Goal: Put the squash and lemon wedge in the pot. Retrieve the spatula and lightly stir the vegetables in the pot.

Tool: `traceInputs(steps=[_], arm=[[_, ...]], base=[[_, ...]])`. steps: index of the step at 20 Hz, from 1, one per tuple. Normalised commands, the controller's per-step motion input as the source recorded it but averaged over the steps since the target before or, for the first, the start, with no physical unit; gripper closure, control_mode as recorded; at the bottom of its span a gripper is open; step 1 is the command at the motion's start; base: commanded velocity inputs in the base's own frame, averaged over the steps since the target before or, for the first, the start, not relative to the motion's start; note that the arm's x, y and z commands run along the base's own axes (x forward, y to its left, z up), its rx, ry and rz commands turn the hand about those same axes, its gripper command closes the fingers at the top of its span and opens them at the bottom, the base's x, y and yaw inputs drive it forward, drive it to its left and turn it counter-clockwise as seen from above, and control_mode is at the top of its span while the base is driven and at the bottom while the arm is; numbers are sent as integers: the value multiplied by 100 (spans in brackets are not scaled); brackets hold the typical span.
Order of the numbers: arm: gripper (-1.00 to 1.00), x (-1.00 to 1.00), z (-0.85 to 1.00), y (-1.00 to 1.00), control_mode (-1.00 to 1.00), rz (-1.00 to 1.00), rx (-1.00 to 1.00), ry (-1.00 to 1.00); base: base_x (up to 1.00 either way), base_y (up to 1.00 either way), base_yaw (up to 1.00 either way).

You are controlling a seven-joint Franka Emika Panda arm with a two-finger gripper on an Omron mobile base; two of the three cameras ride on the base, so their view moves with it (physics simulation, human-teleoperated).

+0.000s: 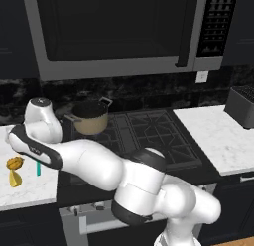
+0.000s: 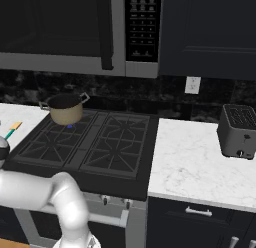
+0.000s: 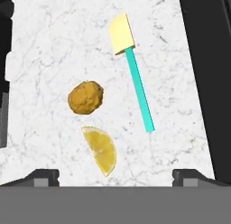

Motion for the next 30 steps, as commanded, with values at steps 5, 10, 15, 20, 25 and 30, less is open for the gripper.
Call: traceInputs(steps=[5, 10, 15, 20, 25, 30], arm=[[-100, 13, -23, 28, -100, -8, 0, 13], [-100, 14, -18, 13, -100, -5, -1, 3], [-100, -20, -42, 0, -100, 10, -6, -5], [-100, -8, -25, -1, -100, 29, -2, -1], [-100, 4, -5, 0, -100, 28, 0, -8], [-100, 8, -24, 11, -100, 9, -14, -23]], base=[[0, 0, 0], [0, 0, 0], [0, 0, 0], [0, 0, 0], [0, 0, 0], [0, 0, 0]])
